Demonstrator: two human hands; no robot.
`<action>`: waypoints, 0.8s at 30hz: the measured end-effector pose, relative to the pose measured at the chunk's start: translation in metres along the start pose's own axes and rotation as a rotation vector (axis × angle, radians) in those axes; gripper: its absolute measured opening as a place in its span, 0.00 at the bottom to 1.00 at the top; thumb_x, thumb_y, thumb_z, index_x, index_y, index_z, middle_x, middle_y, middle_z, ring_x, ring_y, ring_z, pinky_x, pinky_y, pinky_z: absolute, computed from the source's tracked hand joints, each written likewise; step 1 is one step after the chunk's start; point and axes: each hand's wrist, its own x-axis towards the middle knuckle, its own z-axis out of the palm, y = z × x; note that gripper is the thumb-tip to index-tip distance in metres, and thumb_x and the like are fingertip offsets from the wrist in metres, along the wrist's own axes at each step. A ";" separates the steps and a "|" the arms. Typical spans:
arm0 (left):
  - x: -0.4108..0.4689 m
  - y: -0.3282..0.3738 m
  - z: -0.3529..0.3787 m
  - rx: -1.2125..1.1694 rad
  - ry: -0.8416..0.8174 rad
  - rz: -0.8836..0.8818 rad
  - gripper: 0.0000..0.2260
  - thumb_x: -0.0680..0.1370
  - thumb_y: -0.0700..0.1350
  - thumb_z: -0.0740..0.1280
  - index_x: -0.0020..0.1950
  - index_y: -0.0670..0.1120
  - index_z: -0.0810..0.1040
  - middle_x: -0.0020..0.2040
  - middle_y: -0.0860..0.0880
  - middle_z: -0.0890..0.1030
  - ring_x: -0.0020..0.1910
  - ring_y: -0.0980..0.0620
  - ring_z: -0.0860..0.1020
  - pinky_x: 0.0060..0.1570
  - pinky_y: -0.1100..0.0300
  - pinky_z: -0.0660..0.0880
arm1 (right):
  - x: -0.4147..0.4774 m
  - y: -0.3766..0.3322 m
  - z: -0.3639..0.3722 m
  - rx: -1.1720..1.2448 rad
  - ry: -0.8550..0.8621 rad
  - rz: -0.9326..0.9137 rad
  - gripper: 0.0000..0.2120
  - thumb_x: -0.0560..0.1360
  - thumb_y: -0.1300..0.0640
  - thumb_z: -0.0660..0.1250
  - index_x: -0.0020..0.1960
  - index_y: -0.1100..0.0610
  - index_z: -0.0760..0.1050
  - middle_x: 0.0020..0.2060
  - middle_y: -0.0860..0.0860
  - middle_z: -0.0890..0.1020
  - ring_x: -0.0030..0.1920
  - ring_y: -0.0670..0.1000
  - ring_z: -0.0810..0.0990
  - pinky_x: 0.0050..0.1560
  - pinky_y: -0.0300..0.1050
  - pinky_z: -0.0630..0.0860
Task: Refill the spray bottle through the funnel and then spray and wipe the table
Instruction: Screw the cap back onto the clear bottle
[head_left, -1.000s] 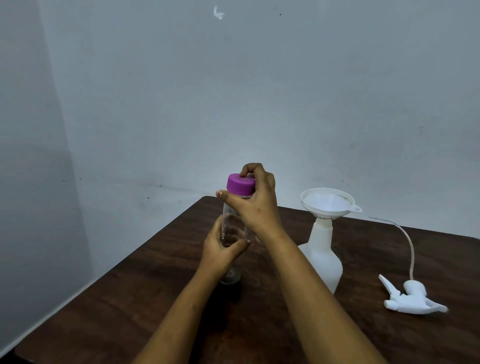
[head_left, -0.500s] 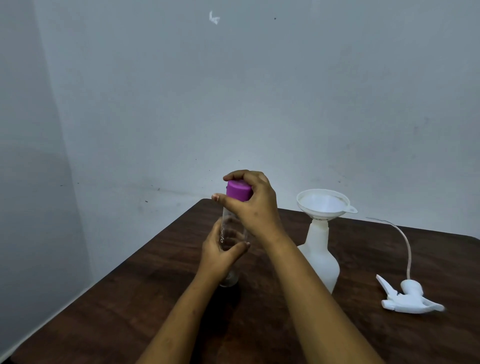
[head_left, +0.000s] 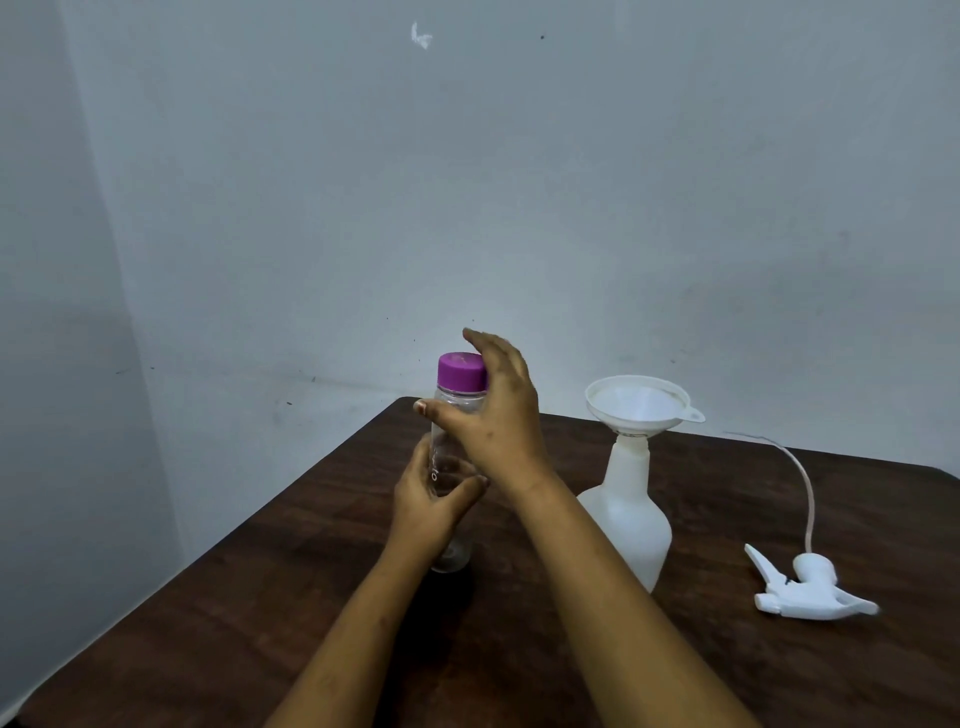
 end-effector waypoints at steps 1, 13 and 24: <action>0.000 -0.001 0.000 0.002 0.001 -0.006 0.29 0.64 0.47 0.73 0.62 0.60 0.68 0.55 0.52 0.80 0.52 0.58 0.81 0.46 0.67 0.77 | -0.001 0.000 0.001 0.042 0.001 0.006 0.35 0.65 0.55 0.78 0.69 0.51 0.68 0.63 0.49 0.71 0.59 0.47 0.72 0.56 0.35 0.71; -0.002 0.002 -0.001 0.006 0.012 -0.010 0.28 0.65 0.44 0.71 0.64 0.55 0.69 0.53 0.57 0.80 0.48 0.66 0.80 0.42 0.72 0.75 | 0.000 0.001 0.005 0.101 0.080 -0.028 0.39 0.61 0.59 0.80 0.66 0.47 0.65 0.61 0.47 0.64 0.57 0.45 0.69 0.47 0.20 0.66; -0.002 0.004 -0.001 -0.007 0.004 -0.007 0.26 0.65 0.44 0.71 0.60 0.58 0.69 0.52 0.56 0.80 0.47 0.65 0.80 0.42 0.72 0.75 | 0.003 0.003 0.004 0.106 0.046 0.014 0.46 0.60 0.57 0.81 0.70 0.44 0.58 0.63 0.49 0.63 0.60 0.47 0.67 0.58 0.37 0.68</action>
